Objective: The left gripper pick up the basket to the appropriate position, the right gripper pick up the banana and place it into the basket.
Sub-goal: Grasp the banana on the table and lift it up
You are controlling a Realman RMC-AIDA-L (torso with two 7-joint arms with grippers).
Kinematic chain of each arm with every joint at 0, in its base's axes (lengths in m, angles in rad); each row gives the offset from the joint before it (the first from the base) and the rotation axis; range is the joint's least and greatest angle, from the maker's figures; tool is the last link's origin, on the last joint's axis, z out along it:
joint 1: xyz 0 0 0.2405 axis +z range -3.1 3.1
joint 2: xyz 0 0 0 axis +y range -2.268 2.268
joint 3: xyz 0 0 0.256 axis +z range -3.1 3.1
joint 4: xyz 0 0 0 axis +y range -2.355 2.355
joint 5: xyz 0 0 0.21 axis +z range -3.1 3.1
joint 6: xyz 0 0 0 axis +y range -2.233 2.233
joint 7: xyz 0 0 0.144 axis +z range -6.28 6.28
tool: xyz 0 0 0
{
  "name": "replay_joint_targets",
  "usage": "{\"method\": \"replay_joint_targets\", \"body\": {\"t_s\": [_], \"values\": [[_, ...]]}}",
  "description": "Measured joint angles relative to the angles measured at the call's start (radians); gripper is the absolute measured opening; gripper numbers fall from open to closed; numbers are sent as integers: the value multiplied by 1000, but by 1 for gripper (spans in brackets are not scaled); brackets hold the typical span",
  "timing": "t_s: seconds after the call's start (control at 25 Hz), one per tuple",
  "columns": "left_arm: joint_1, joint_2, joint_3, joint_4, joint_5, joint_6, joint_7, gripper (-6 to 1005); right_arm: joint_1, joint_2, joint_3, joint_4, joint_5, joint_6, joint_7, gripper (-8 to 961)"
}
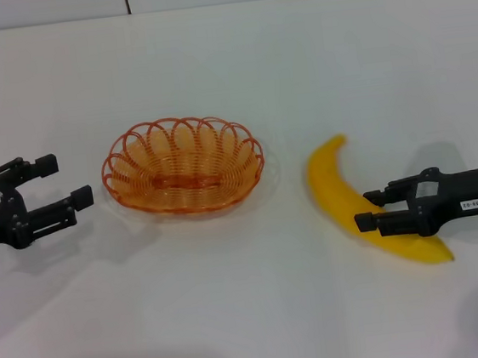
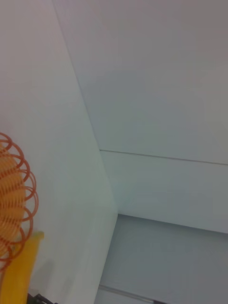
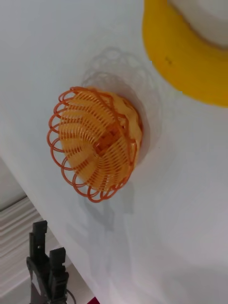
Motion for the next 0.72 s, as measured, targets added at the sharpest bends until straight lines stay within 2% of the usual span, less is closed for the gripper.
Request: {"method": "replay_joint_targets", "body": {"t_s": [0.12, 0.32, 0.72], "values": [[0, 0, 0, 0, 0, 2, 0, 810, 0, 0, 1, 0, 0, -1, 1, 586], [1, 2, 0, 0, -3, 12, 0, 809, 0, 0, 1, -1, 1, -1, 11, 487], [1, 4, 0, 0, -3, 13, -3, 809, -12, -4, 14, -20, 61, -46, 15, 468]]}}
